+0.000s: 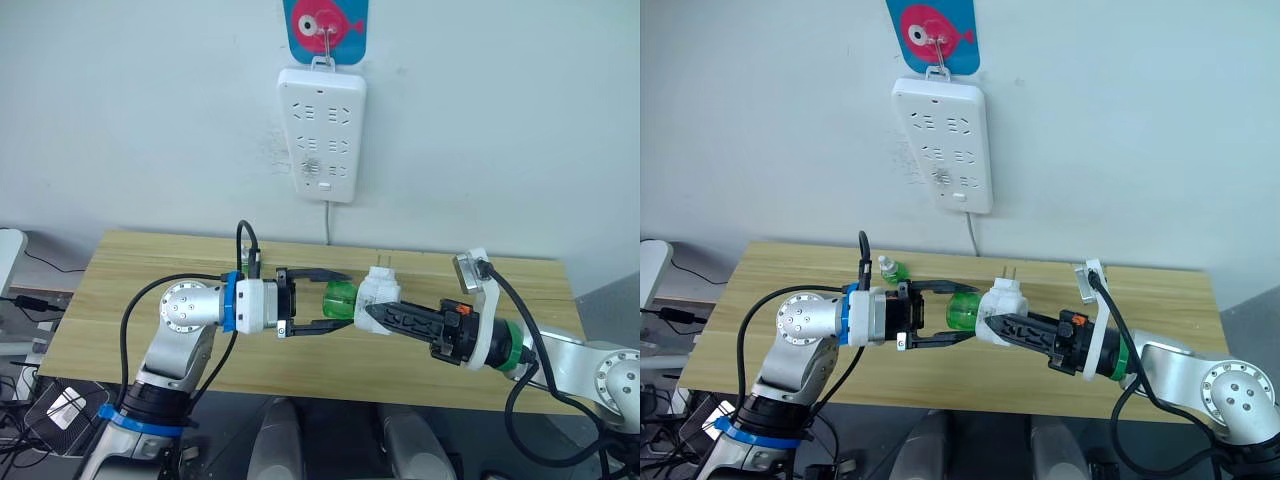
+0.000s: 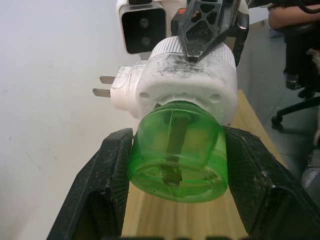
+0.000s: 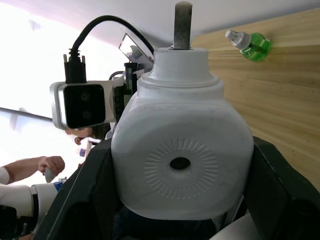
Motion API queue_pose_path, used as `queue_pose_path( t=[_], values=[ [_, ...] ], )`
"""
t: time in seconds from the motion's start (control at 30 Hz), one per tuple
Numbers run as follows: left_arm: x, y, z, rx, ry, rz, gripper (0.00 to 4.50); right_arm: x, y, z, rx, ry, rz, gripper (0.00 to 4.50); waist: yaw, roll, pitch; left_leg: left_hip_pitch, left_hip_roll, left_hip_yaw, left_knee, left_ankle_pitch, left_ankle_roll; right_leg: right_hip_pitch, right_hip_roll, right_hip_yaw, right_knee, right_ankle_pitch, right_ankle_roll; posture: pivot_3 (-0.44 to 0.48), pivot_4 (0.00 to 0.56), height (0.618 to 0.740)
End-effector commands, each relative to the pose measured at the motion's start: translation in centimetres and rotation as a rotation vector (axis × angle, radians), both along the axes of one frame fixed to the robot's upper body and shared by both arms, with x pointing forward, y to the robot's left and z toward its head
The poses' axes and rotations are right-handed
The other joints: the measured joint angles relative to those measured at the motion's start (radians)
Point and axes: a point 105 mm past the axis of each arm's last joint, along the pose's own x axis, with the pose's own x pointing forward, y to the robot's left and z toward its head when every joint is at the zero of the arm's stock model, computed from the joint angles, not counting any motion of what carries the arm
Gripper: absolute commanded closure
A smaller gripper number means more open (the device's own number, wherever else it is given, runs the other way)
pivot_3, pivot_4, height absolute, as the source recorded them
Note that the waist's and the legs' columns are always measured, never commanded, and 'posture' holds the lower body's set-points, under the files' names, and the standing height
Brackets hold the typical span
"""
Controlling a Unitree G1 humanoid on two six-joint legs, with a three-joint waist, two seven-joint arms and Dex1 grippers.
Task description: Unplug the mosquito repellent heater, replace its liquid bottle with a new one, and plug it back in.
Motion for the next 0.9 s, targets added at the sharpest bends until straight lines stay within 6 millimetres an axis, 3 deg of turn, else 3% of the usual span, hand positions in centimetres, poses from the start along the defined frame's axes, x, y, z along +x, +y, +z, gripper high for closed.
queue_pose_path(
  t=[0.03,0.1,0.13,0.37,0.57,0.67,0.9],
  values=[
    [-0.6,-0.7,0.7,0.116,0.379,-0.065,2.1,-1.2,0.4,1.5,0.039,-0.055,0.068,1.51,0.0,0.0,0.003,0.0,0.0,-0.001,0.0,0.0,0.0,0.0,0.0,-0.001,0.0,0.0,0.0,-0.084,0.31,0.697],
    [-0.4,-0.7,2.5,0.147,0.593,-0.111,2.1,-1.5,0.5,1.4,0.03,-0.055,0.098,1.51,0.001,0.001,0.007,-0.001,-0.001,-0.006,0.0,0.002,-0.001,0.001,0.0,-0.005,0.001,0.0,0.0,-0.084,0.31,0.697],
    [0.0,-0.7,3.1,0.146,0.614,-0.117,2.1,-1.7,0.6,1.4,0.026,-0.058,0.114,1.51,0.0,0.002,0.007,-0.002,-0.001,-0.008,0.0,0.002,-0.001,0.001,0.0,-0.007,0.001,0.0,0.0,-0.089,0.31,0.697],
    [0.1,-1.0,3.3,0.144,0.554,-0.116,2.1,-1.9,0.5,1.6,0.029,-0.063,0.124,1.51,-0.009,0.003,0.009,-0.002,0.0,-0.009,-0.001,0.004,-0.004,0.001,0.001,-0.009,-0.001,-0.001,-0.002,-0.094,0.31,0.697],
    [-0.8,-0.3,1.1,0.096,0.101,-0.098,0.33,-1.8,-0.2,1.6,0.027,-0.05,0.09,1.51,-0.005,0.002,0.011,-0.003,0.0,-0.009,-0.001,0.005,-0.005,0.001,0.0,-0.009,-0.002,-0.001,-0.003,-0.101,0.317,0.697],
    [-1.2,0.3,0.5,0.009,-0.068,-0.077,0.32,-1.7,-0.4,1.6,0.024,-0.049,0.083,1.51,0.002,0.002,0.011,-0.003,0.0,-0.009,-0.001,0.005,-0.006,0.001,0.0,-0.009,-0.001,0.0,-0.004,-0.101,0.318,0.697],
    [-1.7,0.3,0.3,-0.084,-0.229,-0.039,0.32,-1.6,-0.4,1.6,0.021,-0.052,0.078,1.51,0.006,0.001,0.014,-0.004,-0.001,-0.011,-0.001,0.005,-0.004,0.001,0.0,-0.011,0.0,0.001,-0.005,-0.101,0.32,0.697]
  ],
)
